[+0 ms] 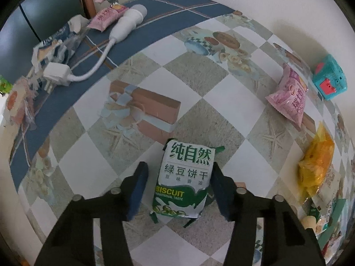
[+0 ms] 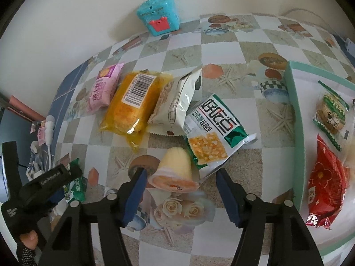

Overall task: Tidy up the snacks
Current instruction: 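Grasp the green mung-bean biscuit pack with the left tool while the right tool grasps the pudding cup, then carry the biscuit pack and pudding cup into the tray and release both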

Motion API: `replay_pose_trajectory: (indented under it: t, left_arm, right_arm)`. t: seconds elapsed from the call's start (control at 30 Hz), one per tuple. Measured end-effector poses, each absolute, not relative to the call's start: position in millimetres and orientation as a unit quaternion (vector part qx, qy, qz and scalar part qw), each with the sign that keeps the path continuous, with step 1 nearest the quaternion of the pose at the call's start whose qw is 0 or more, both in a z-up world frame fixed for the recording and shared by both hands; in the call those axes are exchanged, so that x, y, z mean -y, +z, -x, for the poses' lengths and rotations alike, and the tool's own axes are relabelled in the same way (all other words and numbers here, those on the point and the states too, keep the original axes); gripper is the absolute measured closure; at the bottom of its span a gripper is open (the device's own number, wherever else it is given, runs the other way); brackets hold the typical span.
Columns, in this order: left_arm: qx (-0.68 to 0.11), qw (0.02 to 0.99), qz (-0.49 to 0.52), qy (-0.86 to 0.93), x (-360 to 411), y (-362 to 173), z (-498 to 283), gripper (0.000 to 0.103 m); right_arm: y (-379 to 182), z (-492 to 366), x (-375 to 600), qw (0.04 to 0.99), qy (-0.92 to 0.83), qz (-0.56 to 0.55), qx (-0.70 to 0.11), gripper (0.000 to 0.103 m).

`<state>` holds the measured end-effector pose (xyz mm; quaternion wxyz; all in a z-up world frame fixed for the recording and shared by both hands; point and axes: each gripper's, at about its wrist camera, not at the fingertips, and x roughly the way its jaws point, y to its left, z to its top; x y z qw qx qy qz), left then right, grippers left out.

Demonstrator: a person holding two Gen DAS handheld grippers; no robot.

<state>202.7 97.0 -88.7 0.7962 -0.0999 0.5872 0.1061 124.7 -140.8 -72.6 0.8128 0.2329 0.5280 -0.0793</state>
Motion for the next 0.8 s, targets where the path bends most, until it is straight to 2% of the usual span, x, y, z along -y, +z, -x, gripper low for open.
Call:
replay_pose_trajectory:
  t: [0.03,0.17,0.33,0.8]
  left_arm:
    - [-0.586,0.797,0.102,0.104,-96.4,-88.2,-202.6,0.06]
    - [-0.593,0.793,0.096,0.103,-93.8,-87.9,-199.7,0.061]
    - [-0.6,0.787,0.103,0.099,-89.2,-84.0,-194.1,0.061]
    - [-0.559,0.818,0.117,0.07,-78.2,-27.9,-159.4,0.061]
  right_arm:
    - [-73.4,-124.9,141.1,0.812,-0.079,-0.235,-0.528,0.039]
    - [-77.4,-125.1,143.0,0.809,-0.077,-0.243,-0.53,0.04]
    - [-76.2,-125.2,144.4,0.81,-0.068,-0.25,-0.526,0.053]
    - [-62.9,-111.1,157.1,0.803,-0.066,-0.289,-0.517,0.054]
